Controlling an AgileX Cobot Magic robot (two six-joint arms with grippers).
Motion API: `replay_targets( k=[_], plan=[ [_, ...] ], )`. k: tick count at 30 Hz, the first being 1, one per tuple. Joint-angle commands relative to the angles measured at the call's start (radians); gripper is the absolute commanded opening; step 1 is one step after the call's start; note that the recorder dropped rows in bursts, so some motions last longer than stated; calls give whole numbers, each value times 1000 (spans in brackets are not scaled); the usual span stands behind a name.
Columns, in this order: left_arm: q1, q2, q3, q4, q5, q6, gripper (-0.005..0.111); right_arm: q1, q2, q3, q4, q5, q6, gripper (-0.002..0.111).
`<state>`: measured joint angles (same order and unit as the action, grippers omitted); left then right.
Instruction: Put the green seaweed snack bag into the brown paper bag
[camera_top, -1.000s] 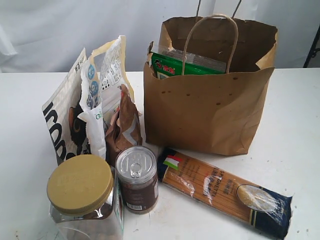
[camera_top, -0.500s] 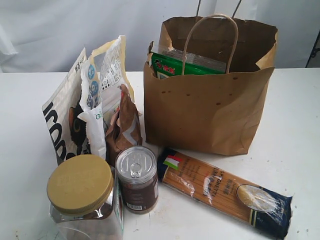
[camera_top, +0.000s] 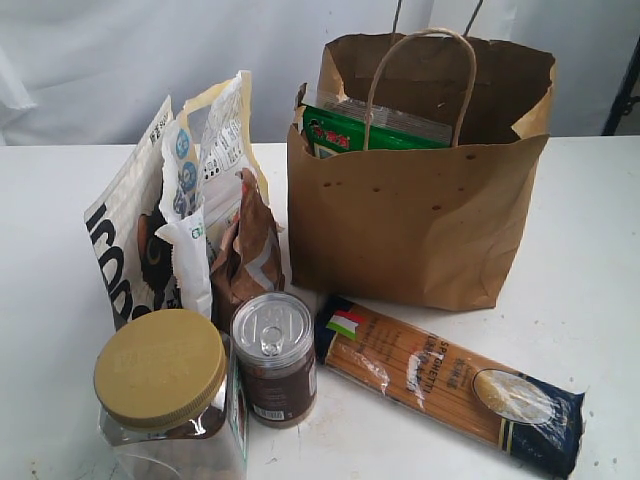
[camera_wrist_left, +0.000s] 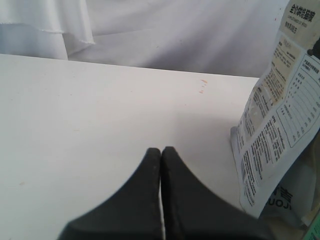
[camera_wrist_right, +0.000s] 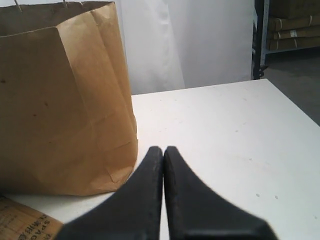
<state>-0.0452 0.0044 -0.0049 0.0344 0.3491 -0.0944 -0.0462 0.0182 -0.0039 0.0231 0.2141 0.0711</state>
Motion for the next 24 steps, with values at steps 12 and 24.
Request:
replay_targets(
  k=[12, 24],
  plan=[
    [-5, -4, 5, 2, -9, -1, 0, -6, -6, 4, -16, 109, -43, 0],
    [-5, -4, 5, 2, -9, -1, 0, -6, -6, 4, -16, 109, -55, 0]
  ],
)
